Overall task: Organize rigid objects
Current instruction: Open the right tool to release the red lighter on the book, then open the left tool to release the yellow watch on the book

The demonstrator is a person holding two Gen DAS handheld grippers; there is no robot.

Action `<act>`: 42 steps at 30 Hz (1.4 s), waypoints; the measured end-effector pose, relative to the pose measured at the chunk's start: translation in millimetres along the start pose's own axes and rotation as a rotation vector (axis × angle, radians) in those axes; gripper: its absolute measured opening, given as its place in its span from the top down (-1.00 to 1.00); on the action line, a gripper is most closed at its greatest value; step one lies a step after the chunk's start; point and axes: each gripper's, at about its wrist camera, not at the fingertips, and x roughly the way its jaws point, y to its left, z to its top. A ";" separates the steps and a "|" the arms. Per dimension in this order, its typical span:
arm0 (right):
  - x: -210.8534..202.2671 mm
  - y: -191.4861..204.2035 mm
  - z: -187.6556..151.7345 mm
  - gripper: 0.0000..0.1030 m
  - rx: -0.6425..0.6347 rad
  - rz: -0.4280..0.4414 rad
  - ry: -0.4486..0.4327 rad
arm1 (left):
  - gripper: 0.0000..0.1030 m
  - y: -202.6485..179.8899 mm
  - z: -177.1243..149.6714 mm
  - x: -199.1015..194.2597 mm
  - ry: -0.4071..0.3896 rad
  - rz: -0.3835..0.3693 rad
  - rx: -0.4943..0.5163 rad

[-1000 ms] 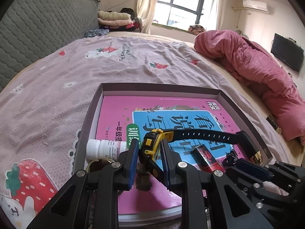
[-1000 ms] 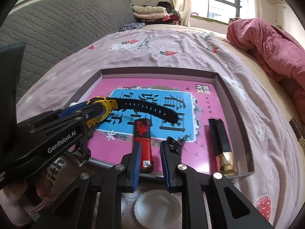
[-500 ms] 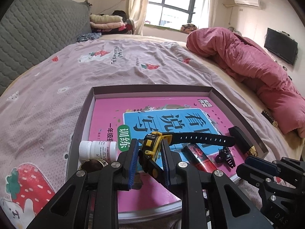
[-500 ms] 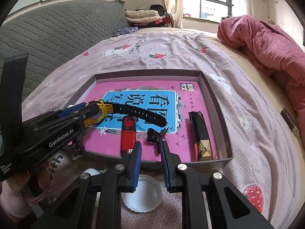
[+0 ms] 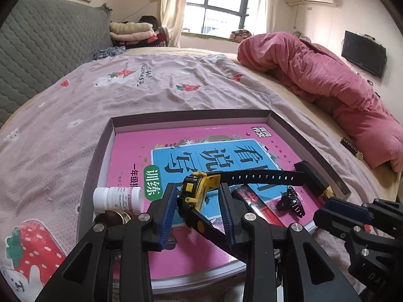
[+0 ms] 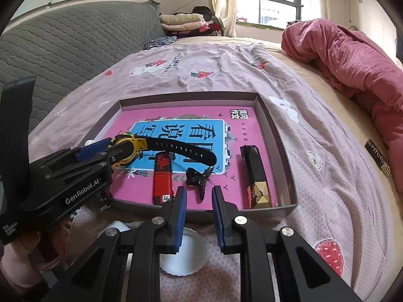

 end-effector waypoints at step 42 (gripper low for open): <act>-11.5 -1.1 -4.2 0.31 -0.020 -0.028 -0.015 | -0.15 2.4 -4.4 -25.8 -0.033 0.011 0.019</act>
